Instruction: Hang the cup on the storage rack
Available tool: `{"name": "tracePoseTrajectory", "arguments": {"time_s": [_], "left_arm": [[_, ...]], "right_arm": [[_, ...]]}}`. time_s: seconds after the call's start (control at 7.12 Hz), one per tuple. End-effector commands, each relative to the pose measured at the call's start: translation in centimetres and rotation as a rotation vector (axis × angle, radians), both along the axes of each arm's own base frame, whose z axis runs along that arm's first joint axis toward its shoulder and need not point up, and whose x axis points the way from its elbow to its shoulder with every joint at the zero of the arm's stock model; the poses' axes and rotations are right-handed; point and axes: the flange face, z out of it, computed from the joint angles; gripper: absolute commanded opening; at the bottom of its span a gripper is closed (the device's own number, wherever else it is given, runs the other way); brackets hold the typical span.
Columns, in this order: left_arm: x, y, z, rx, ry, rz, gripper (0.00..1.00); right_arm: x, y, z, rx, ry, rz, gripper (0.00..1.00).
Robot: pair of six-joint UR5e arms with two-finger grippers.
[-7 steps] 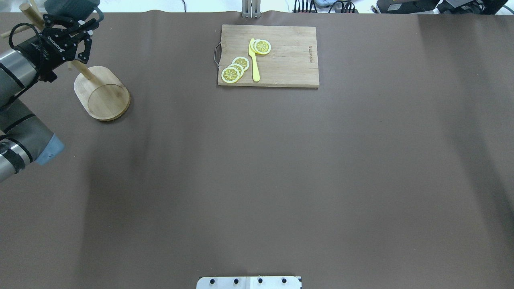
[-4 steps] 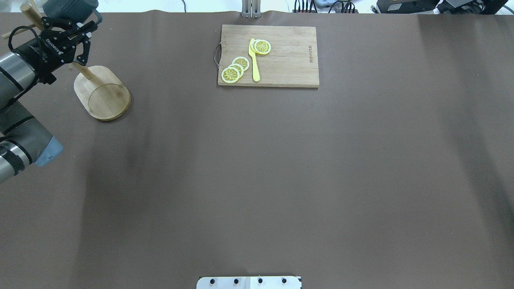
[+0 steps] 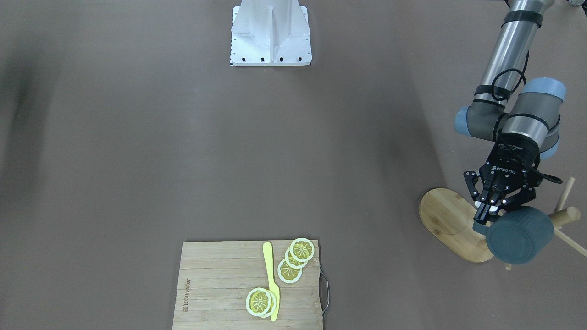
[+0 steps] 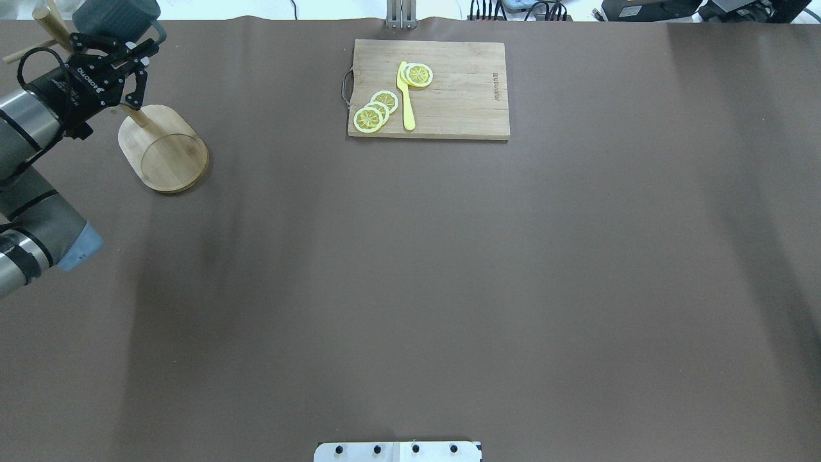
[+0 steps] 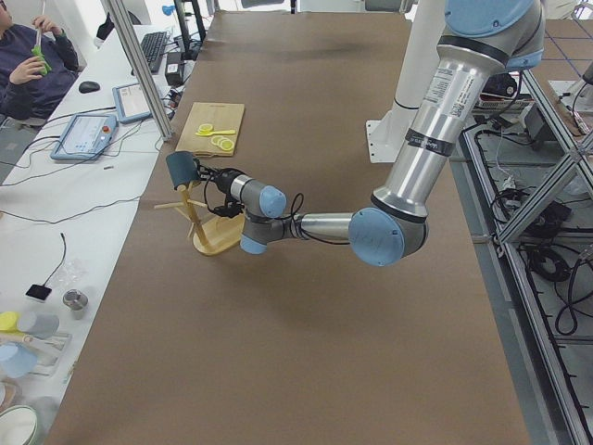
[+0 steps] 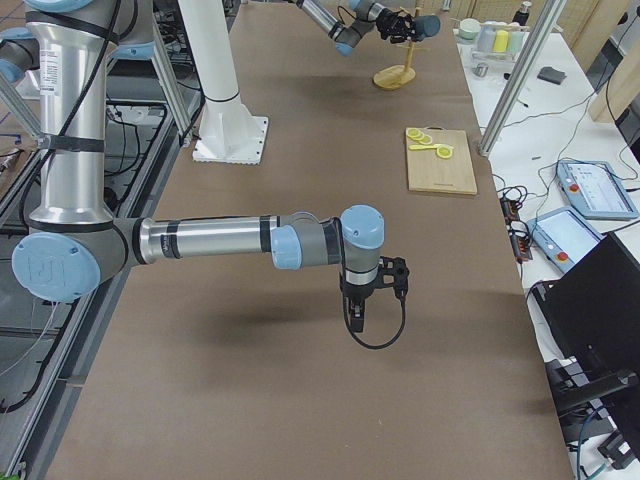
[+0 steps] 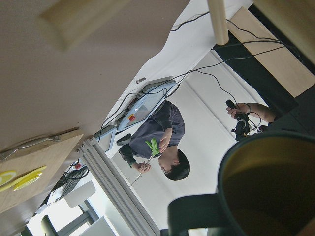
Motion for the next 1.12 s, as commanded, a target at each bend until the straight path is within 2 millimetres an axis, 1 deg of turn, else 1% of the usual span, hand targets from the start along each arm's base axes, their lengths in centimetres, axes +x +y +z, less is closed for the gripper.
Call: {"name": "tracePoseTrajectory", "arguments": {"time_s": [0.0, 0.28, 0.7, 0.98], "left_arm": [[1.2, 0.6, 0.0, -0.003, 0.008, 0.003, 0.0], [0.3, 1.9, 1.7, 0.004, 0.017, 0.012, 0.0], [-0.2, 2.5, 2.7, 0.0, 0.012, 0.011, 0.0], [-0.2, 2.6, 2.7, 0.002, 0.012, 0.011, 0.0]], "right_arm": [[0.0, 0.0, 0.1, -0.001, 0.004, 0.001, 1.0], [0.0, 0.0, 0.0, 0.0, 0.004, 0.001, 1.0], [0.0, 0.0, 0.0, 0.0, 0.004, 0.001, 1.0], [0.1, 0.0, 0.1, 0.001, 0.01, 0.002, 1.0]]}}
